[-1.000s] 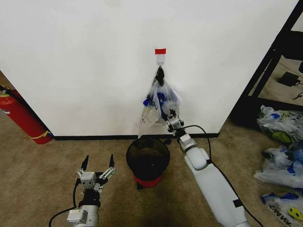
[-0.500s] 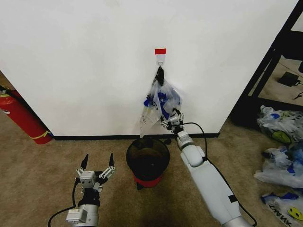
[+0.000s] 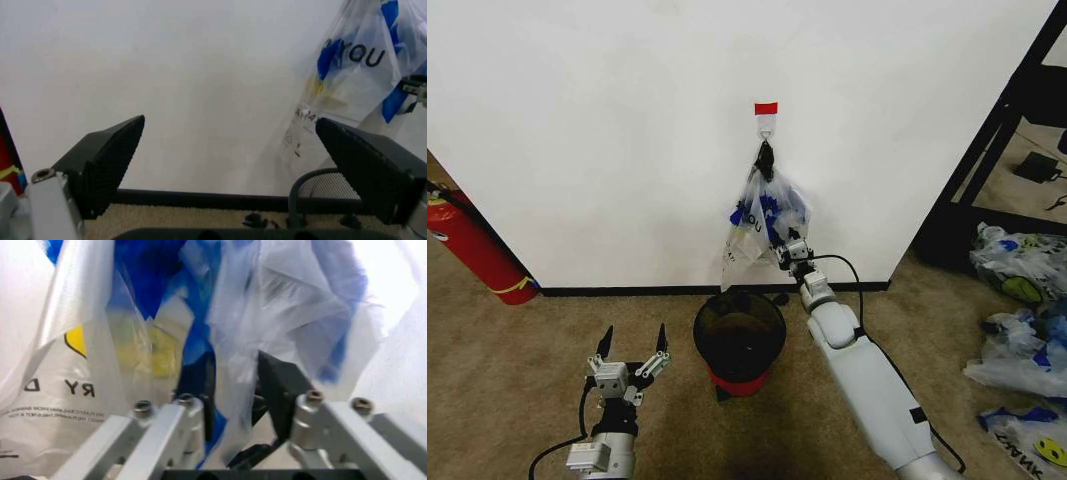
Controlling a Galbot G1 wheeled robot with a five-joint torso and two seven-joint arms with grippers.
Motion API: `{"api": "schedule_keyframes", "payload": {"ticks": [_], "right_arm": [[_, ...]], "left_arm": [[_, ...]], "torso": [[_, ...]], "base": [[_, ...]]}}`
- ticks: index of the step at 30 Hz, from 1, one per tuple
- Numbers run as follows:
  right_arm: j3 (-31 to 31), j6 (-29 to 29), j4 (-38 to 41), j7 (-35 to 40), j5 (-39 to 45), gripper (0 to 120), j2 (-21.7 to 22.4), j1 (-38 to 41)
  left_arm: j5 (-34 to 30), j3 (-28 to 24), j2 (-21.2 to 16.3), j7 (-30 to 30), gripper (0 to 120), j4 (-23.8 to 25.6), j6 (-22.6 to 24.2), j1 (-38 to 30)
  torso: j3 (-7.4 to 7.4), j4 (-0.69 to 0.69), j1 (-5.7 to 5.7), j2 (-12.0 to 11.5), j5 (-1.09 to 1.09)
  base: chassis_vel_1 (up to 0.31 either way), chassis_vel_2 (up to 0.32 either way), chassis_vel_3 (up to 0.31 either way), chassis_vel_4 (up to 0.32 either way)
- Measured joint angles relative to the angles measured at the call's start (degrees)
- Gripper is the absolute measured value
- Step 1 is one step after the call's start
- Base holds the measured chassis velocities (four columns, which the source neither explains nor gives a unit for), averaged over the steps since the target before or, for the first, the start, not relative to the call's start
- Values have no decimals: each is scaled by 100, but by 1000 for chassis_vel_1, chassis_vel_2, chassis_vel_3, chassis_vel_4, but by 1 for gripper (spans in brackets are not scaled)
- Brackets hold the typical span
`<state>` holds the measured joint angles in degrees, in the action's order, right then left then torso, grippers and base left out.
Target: Pick up the garbage bag from the wall and place it over the trash bin.
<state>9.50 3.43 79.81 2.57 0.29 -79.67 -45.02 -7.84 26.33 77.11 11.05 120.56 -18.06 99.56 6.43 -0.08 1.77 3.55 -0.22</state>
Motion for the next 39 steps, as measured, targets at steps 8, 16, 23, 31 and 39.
{"api": "schedule_keyframes", "payload": {"ticks": [8,16,23,31,39], "right_arm": [[12,-72,48,3,463,0,67,6],[4,-411,738,47,1835,0,279,-297],[438,-765,2533,-59,3988,0,910,-1450],[690,-794,3484,-264,4797,0,1078,-2120],[446,-806,3283,-316,4988,0,1125,-1974]], "left_arm": [[1,-12,-5,-1,100,17,16,-2],[-34,4,-86,12,100,175,55,9],[-188,-100,-298,30,100,691,266,-25],[-1668,-547,-1284,148,100,1568,1282,-519],[-3752,-644,-2459,652,100,1958,2611,-1706]], "torso": [[0,0,0,0,0],[0,2,0,0,2],[-1,-2,0,0,1],[-1,-2,0,0,-1],[0,1,0,0,-1]], "base": [[0,0,0,0],[0,0,0,0],[0,0,0,0],[0,0,0,0],[0,0,0,0]]}}
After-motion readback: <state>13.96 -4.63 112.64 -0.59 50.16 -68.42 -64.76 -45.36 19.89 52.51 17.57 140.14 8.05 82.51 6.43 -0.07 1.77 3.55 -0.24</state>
